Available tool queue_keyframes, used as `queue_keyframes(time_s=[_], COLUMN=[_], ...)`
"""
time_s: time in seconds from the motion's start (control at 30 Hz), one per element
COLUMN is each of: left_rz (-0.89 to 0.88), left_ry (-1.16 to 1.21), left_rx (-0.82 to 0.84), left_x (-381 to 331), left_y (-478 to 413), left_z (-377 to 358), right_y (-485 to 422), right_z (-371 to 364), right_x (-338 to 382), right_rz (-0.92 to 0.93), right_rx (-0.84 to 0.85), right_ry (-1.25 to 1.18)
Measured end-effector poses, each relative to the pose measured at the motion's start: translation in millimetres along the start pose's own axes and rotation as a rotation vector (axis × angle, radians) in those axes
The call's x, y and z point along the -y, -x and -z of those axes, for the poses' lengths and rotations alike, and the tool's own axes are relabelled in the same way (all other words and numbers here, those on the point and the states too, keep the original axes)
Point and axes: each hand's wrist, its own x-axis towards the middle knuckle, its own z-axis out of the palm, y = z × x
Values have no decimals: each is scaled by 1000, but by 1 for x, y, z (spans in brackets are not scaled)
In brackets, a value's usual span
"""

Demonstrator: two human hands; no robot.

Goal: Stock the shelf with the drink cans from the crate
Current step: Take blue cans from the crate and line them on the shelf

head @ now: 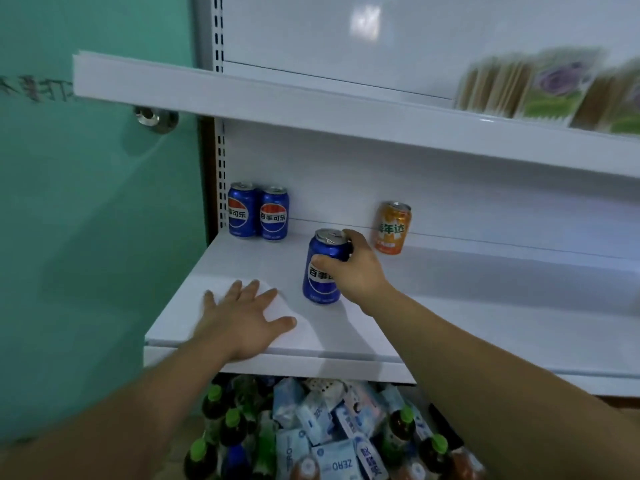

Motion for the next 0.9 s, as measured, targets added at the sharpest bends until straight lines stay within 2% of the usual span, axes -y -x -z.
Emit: queue_keyframes(time_s=[0.2, 0.37, 0.57, 0.9], left_rz=[-3, -3, 4, 3], left_ry=[8, 19, 27, 9], left_rx=[-4, -4, -8, -11], left_x=[3, 5, 5, 6], left_y=[-2, -3, -2, -3], left_z=[0, -4, -5, -7], right_y=[-38, -71, -109, -155], right_z=[-16, -34, -54, -73], right_x=[-5, -12, -24, -39], right_rz=[-3, 37, 75, 96], right_rx=[111, 25, -39, -114], right_ry=[72, 127, 20, 150])
